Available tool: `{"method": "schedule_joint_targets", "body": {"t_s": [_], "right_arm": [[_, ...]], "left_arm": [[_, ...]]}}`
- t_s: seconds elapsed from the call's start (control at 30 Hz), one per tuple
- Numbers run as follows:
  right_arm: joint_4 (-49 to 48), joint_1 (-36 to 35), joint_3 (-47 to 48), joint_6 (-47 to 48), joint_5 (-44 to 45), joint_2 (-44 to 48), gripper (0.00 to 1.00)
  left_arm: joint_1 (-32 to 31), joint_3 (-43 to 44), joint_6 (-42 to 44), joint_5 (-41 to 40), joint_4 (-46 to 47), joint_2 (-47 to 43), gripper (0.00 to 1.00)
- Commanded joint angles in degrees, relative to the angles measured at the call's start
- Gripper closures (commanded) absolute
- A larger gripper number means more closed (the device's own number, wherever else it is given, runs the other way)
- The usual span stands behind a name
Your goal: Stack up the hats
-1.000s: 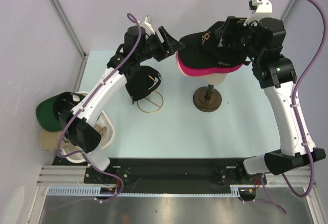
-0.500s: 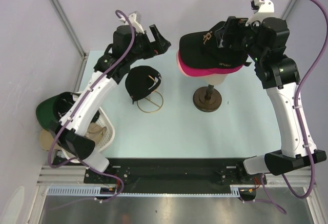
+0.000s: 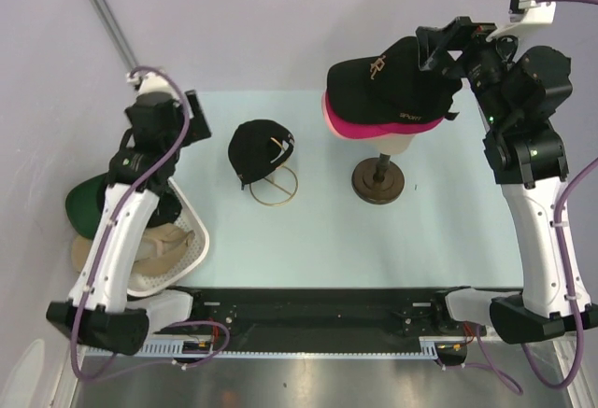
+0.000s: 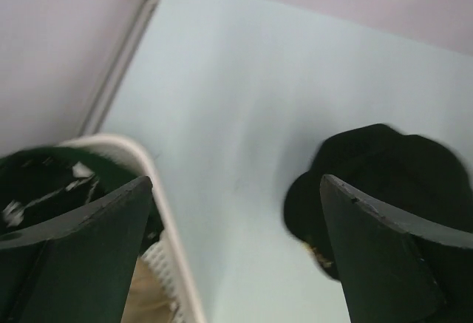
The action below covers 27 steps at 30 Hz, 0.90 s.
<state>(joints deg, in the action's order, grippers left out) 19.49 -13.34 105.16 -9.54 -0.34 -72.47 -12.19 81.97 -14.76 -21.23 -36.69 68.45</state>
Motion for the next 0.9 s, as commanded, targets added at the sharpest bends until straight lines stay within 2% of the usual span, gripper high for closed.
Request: {"method": "schedule_joint_targets", "body": {"t_s": [0.0, 0.23, 0.33, 0.43, 0.6, 0.67, 0.87], "right_arm": [[-10.60, 0.33, -4.78, -1.79, -0.63, 2.68, 0.00], [-15.70, 0.86, -9.10, -2.59, -1.42, 3.82, 0.00], [-16.50, 1.39, -9.98, -3.11, -2.91, 3.21, 0.00], [-16.76, 1.92, -10.07, -4.25, -4.58, 2.60, 0.00], [-16.94, 3.15, -8.14, -5.31, -7.83, 0.67, 0.00], [-16.67, 3.32, -7.00, -5.75, -8.71, 0.22, 0.00], [-16.41, 3.32, -6.64, -6.37, -9.42, 0.04, 0.00]], "left_arm": [[6.55, -7.60, 1.94, -3.99, -5.57, -8.75, 0.00], [22.79, -20.70, -0.09, -3.46, -11.04, -19.57, 0.00], [25.01, -25.71, -1.05, -5.66, -10.17, -20.89, 0.00], [28.00, -29.83, -2.54, -4.79, -5.43, -19.58, 0.00], [35.03, -33.28, -7.73, 7.23, 6.87, -13.87, 0.00], [35.65, -33.98, -9.39, 8.66, 11.87, -12.38, 0.00], [37.67, -32.49, -12.04, 11.56, 18.92, -4.91, 0.04]]}}
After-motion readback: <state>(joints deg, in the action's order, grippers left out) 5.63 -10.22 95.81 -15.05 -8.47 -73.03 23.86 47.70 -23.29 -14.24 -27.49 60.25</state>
